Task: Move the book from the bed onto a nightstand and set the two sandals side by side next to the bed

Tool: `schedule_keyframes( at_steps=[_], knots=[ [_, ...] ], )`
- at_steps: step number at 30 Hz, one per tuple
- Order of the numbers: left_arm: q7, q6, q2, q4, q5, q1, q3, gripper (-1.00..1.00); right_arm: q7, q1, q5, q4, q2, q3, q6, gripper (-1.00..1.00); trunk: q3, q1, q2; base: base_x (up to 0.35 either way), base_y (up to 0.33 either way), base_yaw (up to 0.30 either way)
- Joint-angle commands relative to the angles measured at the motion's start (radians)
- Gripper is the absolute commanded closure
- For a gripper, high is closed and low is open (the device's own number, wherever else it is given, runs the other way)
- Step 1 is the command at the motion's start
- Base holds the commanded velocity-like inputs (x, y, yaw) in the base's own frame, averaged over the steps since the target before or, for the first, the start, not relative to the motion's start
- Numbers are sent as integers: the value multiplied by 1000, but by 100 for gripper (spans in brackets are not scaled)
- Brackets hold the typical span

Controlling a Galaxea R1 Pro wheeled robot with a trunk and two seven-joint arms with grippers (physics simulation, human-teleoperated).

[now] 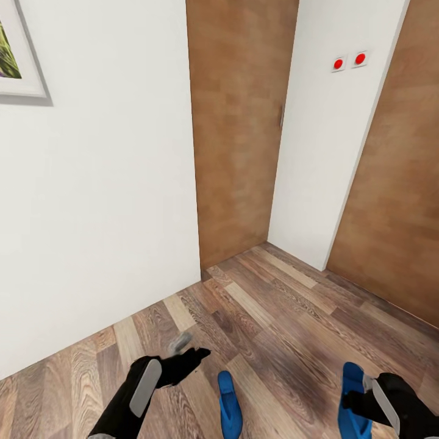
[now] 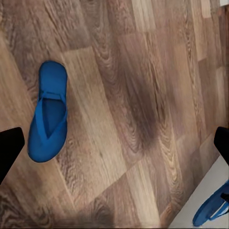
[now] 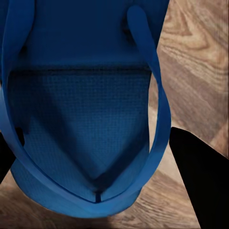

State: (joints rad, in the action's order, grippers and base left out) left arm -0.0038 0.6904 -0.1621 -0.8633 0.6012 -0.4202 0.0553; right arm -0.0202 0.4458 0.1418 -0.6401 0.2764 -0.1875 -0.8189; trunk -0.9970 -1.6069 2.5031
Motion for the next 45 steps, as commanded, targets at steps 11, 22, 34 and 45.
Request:
schedule_keyframes(
  at_steps=[11, 22, 34, 45],
  knots=[
    [137, -6, -12, 87, 27, -20, -141, -100, 134, 1, 55, -1, -6, -3, 25, 100, -1, 0, 0, 0, 0, 0],
    [292, -70, -12, 111, 175, -20, -269, -100, 203, 1, 61, -2, -7, -1, 64, 100, -1, 0, 0, 0, 0, 0],
    [341, -112, -12, 133, 237, -19, -278, -100, 195, 1, 62, -3, -6, 2, 66, 100, -1, 0, 0, 0, 0, -142],
    [343, -126, -12, 153, 236, -19, -276, -100, 195, 1, 63, -2, -6, -5, 78, 100, -3, 0, 0, 0, 0, -270]
  ],
)
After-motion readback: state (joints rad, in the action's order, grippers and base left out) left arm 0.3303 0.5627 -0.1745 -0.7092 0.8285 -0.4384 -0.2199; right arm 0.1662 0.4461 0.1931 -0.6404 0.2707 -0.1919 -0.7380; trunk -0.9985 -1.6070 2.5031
